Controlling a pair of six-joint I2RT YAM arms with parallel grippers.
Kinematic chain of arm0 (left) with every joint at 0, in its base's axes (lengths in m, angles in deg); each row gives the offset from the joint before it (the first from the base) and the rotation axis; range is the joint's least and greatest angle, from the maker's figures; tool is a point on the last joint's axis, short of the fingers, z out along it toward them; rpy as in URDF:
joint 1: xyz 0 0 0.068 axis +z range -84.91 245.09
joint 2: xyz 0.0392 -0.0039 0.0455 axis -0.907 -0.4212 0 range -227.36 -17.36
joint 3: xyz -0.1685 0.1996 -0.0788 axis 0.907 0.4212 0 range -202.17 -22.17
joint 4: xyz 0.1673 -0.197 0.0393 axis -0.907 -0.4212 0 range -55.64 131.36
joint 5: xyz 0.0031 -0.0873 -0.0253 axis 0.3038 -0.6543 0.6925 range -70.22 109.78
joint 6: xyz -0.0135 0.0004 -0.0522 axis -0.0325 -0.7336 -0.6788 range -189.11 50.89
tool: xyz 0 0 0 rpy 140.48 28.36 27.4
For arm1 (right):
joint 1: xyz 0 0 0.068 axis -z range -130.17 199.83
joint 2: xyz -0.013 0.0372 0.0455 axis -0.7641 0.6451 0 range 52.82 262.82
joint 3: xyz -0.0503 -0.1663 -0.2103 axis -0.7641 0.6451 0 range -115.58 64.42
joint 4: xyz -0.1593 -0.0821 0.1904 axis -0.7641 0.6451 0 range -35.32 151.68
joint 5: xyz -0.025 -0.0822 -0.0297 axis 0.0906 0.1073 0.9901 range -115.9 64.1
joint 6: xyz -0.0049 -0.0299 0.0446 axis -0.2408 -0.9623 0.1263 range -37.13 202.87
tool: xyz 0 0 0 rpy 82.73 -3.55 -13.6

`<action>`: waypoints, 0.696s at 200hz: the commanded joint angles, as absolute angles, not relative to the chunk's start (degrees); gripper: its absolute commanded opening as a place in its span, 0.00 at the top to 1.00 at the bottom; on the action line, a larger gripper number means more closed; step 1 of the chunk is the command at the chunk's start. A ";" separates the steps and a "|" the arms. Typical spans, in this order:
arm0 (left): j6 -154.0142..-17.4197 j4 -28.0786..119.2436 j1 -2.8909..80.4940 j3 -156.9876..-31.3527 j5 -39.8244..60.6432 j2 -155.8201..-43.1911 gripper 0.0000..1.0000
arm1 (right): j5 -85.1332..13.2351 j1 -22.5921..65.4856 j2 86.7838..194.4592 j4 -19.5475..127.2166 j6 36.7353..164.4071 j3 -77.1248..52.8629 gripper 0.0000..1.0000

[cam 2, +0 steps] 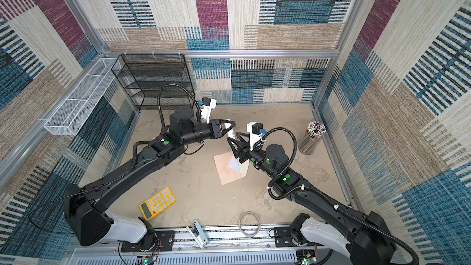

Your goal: Place the letter into the envelope and seal it

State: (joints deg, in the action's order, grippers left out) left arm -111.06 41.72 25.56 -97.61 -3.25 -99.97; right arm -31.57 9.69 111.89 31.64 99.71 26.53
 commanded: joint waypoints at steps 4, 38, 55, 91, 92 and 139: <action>-108.93 40.89 25.54 -98.44 -4.49 -100.07 0.85 | -33.43 9.65 112.56 32.35 98.88 25.58 0.49; -107.99 38.62 25.46 -99.99 -5.62 -101.11 0.83 | -33.65 9.62 112.24 32.67 98.46 25.35 0.69; -107.97 38.25 25.49 -100.11 -6.08 -101.45 0.80 | -33.52 9.66 111.89 32.89 98.05 25.23 0.79; -108.31 38.43 25.29 -99.91 -7.10 -102.00 0.63 | -34.00 9.62 111.59 31.48 99.42 25.46 0.89; -108.35 38.45 25.33 -99.89 -7.15 -102.04 0.63 | -34.08 9.64 111.56 31.43 99.54 25.47 0.89; -109.35 41.48 24.68 -98.21 -6.67 -101.82 0.59 | -34.60 9.64 111.90 27.63 103.88 26.10 0.89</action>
